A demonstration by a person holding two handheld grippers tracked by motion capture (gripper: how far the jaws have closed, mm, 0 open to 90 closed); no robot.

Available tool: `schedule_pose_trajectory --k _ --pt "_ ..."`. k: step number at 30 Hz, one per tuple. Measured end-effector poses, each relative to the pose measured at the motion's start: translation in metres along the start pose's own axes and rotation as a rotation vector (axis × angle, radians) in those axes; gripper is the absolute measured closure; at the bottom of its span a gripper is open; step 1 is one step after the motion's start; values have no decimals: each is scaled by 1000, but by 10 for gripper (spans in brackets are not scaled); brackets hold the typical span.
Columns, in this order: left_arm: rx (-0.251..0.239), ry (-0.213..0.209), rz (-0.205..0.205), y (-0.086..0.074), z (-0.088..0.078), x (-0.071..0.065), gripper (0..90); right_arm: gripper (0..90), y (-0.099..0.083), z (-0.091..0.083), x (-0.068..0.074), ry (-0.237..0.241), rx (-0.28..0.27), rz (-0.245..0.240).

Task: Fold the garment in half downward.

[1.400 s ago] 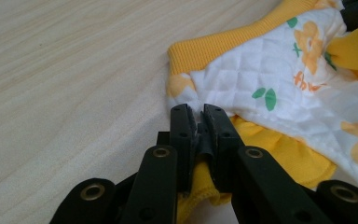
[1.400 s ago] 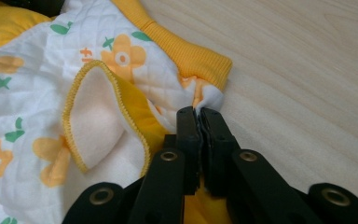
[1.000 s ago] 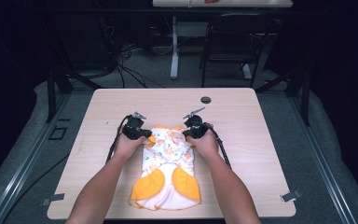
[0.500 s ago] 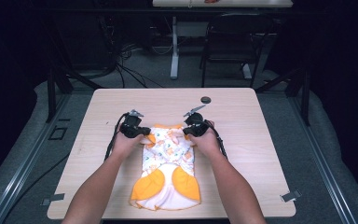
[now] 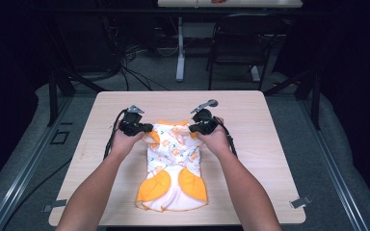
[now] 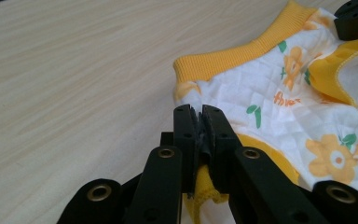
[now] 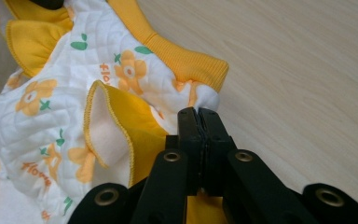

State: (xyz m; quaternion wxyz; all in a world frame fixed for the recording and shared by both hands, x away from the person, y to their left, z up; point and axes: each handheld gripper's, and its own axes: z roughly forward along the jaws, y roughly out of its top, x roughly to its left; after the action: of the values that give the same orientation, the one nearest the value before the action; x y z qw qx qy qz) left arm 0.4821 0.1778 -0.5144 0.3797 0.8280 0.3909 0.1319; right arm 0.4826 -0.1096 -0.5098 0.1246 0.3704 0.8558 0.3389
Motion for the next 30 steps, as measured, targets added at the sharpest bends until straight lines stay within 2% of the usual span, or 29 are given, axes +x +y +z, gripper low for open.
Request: schedule_pose_trajectory --k 4,17,26,30 --pt "-21 1 8 7 -9 -1 851 886 7 -10 2 -11 -7 -28" --pt "-55 34 47 32 -35 -1 852 887 28 -34 6 -29 -54 -61" --pt "-74 58 62 44 -45 0 852 887 41 -46 8 -46 -88 -83" --pt "-97 67 66 46 -48 0 851 887 46 -51 10 -50 -106 -98"
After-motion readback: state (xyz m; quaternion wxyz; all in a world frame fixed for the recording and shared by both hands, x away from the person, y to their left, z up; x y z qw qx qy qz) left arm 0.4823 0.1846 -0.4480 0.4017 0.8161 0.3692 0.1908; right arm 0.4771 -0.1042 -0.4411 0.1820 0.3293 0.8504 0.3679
